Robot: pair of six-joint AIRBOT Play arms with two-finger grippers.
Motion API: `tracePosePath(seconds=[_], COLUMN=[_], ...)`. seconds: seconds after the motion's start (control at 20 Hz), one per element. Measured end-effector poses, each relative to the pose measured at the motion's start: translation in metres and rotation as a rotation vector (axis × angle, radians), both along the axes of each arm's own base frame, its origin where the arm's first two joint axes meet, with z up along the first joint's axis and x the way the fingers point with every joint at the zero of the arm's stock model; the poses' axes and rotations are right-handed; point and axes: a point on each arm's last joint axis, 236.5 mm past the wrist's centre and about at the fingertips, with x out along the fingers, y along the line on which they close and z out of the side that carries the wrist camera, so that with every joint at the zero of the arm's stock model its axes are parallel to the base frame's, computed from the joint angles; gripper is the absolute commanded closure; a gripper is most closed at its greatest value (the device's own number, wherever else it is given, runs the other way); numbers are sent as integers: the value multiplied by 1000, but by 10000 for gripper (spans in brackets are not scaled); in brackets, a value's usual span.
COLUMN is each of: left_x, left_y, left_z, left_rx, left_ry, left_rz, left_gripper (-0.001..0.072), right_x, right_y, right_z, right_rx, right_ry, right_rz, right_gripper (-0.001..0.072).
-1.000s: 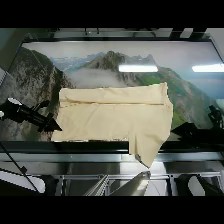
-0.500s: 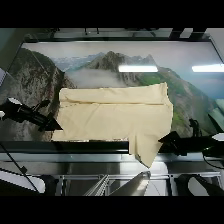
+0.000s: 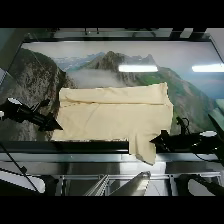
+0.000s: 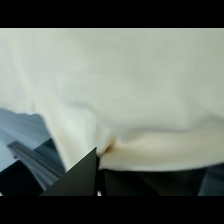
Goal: Fold the shirts.
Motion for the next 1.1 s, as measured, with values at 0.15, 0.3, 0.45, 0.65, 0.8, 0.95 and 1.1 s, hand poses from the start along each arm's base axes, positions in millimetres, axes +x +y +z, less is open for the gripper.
tracePosePath(seconds=[0.15, 0.3, 0.45, 0.65, 0.8, 0.95, 1.1], left_x=[6, 4, 4, 28, 57, 95, 134], left_y=[3, 20, 34, 38, 37, 34, 33], left_z=[11, 26, 38, 63, 84, 103, 112], left_rx=[-30, -28, -32, -82, -76, -28, 14], left_ry=[-27, -37, -45, -124, -224, -353, -438], left_rz=[42, 84, 135, 199, 180, 147, 125], left_gripper=[686, 685, 685, 685, 684, 684, 684], right_x=[17, 35, 47, 77, 114, 161, 210], right_y=[-2, -35, -67, -83, -82, -76, -75], right_z=[47, 80, 98, 113, 118, 114, 107], right_rx=[92, 65, 29, 50, 47, 3, -30], right_ry=[-96, -163, -202, -284, -362, -420, -452], right_rz=[-36, -138, -226, -286, -288, -263, -243], right_gripper=[689, 690, 689, 689, 689, 689, 689])
